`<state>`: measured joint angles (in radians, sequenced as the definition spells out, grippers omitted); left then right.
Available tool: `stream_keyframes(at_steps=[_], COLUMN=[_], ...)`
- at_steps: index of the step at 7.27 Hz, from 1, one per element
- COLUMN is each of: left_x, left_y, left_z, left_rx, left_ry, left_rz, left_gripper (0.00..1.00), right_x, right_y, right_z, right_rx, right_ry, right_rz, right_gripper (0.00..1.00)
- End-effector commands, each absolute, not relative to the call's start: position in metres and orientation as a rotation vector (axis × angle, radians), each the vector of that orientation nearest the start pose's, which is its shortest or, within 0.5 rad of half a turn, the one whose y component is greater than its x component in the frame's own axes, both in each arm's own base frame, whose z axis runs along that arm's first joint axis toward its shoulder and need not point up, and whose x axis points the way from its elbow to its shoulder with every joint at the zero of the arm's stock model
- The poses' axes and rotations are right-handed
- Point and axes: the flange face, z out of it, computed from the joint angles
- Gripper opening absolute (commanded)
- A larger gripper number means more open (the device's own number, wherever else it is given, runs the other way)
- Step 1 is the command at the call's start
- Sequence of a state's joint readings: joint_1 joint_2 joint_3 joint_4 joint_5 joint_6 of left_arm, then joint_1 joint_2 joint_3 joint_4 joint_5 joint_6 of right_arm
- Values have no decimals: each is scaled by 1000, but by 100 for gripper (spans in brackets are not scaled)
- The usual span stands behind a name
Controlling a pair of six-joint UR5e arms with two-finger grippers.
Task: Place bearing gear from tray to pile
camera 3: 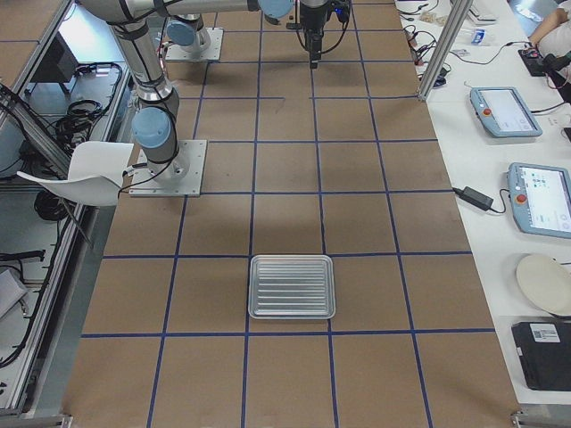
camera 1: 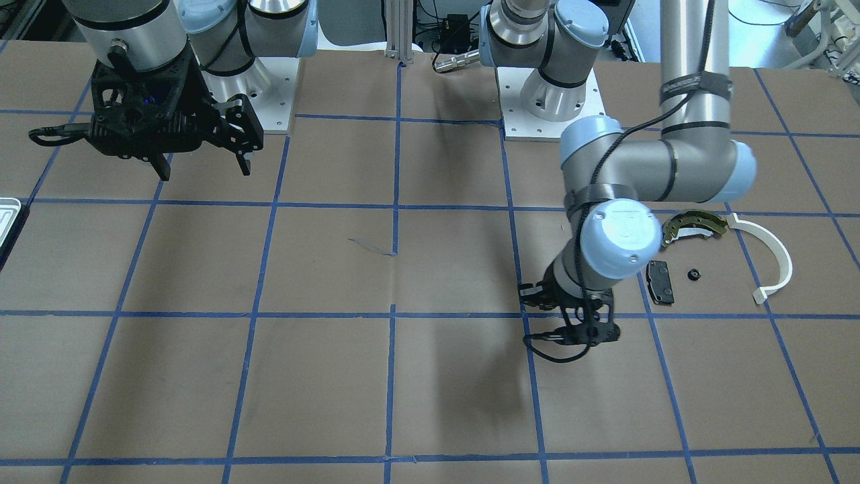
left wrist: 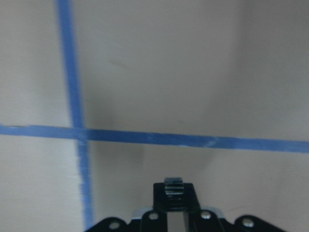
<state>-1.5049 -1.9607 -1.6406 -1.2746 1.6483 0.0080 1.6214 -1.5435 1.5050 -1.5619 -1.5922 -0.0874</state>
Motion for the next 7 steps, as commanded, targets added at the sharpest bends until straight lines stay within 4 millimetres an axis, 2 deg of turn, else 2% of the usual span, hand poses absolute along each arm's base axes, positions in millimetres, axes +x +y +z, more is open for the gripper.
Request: stream_keyframes(at_steps=[1, 3, 4, 5, 6, 7], left_x=[35, 152, 218, 261, 269, 265], left_y=[-613, -590, -574, -555, -548, -547], left_z=[311, 314, 303, 292, 274, 244], left_rx=[77, 147, 138, 93, 61, 60], left_ry=[3022, 3017, 3047, 3075, 3089, 3090], left_rz=[306, 362, 384, 419, 443, 427], left_gripper=[0, 0, 0, 0, 0, 0], right_x=[154, 150, 152, 152, 152, 152], right_y=[-501, -504, -505, -505, -505, -505], right_z=[494, 506, 507, 507, 507, 506], right_rx=[-326, -331, -318, -311, -309, -306], right_ry=[3155, 3155, 3146, 3156, 3156, 3152], right_rz=[-53, -123, -141, -151, -151, -148], right_gripper=[100, 100, 100, 100, 100, 100])
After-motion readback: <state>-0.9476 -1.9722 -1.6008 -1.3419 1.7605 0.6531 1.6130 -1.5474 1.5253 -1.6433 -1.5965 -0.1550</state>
